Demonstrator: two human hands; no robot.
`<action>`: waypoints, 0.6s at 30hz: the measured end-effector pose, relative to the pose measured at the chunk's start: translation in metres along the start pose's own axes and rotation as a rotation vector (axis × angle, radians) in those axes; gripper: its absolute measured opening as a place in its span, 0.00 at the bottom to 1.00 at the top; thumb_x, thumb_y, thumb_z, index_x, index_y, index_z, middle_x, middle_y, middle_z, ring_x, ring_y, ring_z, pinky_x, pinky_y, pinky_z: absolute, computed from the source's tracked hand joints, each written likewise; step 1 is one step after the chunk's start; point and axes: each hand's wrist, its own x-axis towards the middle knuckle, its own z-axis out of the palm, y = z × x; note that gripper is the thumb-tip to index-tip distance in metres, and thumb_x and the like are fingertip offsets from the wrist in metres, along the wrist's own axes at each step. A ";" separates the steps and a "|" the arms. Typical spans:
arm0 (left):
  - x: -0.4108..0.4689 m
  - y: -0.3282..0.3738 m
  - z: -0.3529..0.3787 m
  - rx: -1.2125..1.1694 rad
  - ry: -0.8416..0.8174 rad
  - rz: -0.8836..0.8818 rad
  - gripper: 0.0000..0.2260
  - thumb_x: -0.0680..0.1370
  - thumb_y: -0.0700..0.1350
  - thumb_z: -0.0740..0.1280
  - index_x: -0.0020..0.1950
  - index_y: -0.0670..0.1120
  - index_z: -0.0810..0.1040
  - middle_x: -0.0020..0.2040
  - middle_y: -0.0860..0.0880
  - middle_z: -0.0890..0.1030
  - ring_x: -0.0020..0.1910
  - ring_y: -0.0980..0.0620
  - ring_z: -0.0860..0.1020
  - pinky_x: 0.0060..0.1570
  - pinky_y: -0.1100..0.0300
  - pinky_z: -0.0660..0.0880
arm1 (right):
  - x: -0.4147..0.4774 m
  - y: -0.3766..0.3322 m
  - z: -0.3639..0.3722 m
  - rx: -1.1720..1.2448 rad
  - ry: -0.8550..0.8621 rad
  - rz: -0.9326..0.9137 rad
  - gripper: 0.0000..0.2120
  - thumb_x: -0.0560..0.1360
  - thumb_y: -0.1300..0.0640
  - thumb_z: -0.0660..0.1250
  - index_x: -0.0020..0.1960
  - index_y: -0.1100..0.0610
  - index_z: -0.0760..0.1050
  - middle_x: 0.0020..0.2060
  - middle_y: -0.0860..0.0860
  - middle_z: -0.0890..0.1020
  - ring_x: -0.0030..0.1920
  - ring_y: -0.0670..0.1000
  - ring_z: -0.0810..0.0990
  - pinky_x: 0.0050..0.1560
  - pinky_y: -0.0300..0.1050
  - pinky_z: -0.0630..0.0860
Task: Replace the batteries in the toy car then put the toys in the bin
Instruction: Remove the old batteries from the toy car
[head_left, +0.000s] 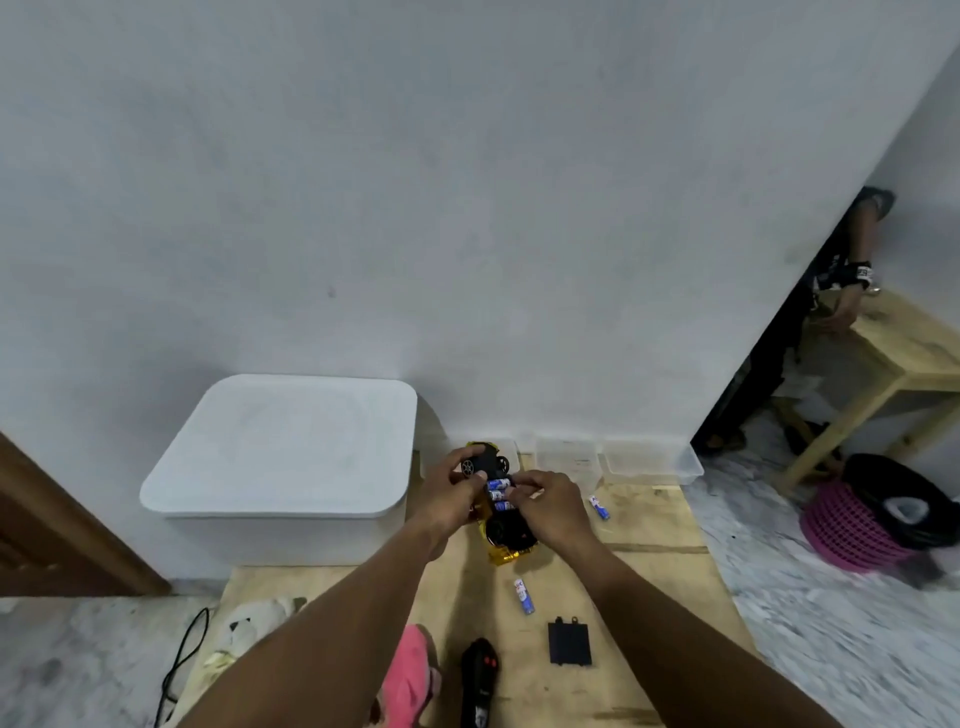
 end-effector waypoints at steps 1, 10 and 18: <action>-0.001 0.000 -0.001 -0.002 -0.004 0.007 0.17 0.81 0.38 0.65 0.61 0.59 0.79 0.57 0.42 0.81 0.52 0.44 0.83 0.46 0.51 0.83 | 0.001 -0.002 0.001 0.028 -0.005 0.023 0.13 0.73 0.56 0.73 0.57 0.53 0.83 0.50 0.48 0.84 0.46 0.43 0.79 0.49 0.35 0.74; -0.001 0.005 -0.006 0.019 -0.004 -0.042 0.19 0.80 0.39 0.65 0.64 0.61 0.72 0.57 0.45 0.80 0.51 0.42 0.83 0.44 0.49 0.83 | 0.007 -0.008 0.005 0.306 -0.108 0.219 0.09 0.70 0.60 0.76 0.50 0.55 0.84 0.49 0.52 0.84 0.50 0.52 0.83 0.56 0.49 0.81; 0.003 0.004 -0.009 0.175 -0.044 -0.019 0.08 0.84 0.45 0.59 0.55 0.59 0.74 0.58 0.44 0.79 0.51 0.40 0.83 0.40 0.48 0.84 | 0.011 -0.022 -0.001 0.160 -0.102 0.139 0.10 0.69 0.63 0.75 0.51 0.56 0.84 0.48 0.52 0.85 0.48 0.50 0.82 0.51 0.43 0.80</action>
